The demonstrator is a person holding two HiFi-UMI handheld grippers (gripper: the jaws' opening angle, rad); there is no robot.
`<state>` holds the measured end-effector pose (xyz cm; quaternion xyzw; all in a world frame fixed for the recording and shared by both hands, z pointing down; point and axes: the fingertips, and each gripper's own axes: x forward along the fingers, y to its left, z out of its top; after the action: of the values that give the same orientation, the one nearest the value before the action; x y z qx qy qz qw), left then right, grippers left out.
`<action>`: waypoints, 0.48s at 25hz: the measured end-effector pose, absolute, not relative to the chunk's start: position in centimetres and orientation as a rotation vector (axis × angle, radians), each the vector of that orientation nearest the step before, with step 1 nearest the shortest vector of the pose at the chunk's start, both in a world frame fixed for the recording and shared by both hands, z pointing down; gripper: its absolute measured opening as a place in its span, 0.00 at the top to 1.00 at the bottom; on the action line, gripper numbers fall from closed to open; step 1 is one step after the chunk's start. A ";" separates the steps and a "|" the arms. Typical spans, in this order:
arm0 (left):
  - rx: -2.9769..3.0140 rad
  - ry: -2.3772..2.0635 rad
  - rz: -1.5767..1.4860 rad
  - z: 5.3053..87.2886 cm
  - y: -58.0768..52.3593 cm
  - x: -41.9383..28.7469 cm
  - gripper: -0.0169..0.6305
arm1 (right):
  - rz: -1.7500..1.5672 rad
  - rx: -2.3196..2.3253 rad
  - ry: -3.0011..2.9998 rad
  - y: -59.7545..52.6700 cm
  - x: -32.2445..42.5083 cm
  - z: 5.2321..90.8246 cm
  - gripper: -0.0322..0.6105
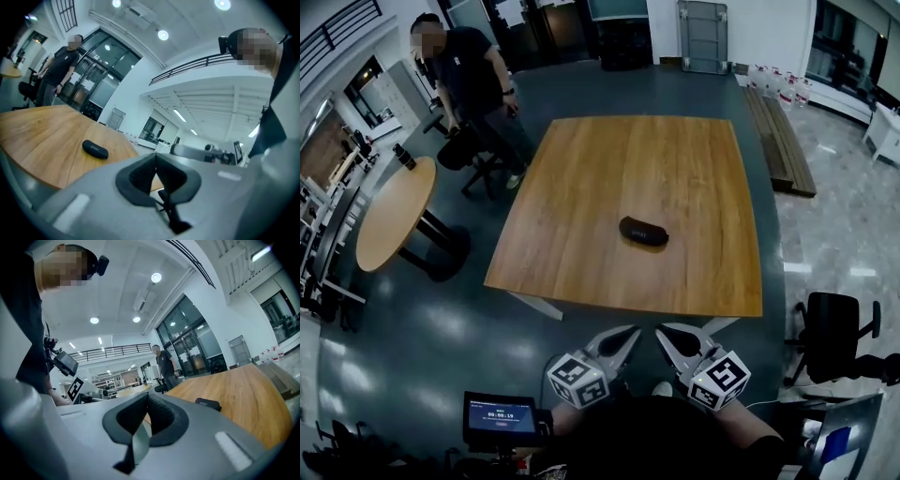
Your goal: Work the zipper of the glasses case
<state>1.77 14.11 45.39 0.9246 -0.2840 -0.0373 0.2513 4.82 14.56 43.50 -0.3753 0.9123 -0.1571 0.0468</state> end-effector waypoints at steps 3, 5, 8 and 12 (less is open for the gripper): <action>2.500 -0.779 -0.114 45.2 14.7 0.9 0.97 | -0.477 -1.132 2.790 15.5 3.9 43.2 0.94; 2.501 -0.766 -0.116 45.0 14.7 0.3 0.97 | -0.487 -1.147 2.773 15.6 3.5 43.0 0.94; 2.507 -0.744 -0.108 44.5 14.6 -0.8 0.97 | -0.511 -1.183 2.727 15.4 2.9 42.5 0.94; 2.531 -0.715 -0.091 44.1 14.4 -2.3 0.97 | -0.489 -1.228 2.706 15.6 1.4 42.2 0.94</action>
<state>-2.32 14.45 44.14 0.9308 -0.2627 -0.0336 0.2521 1.40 15.63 42.15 -0.4068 0.8967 -0.1621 0.0650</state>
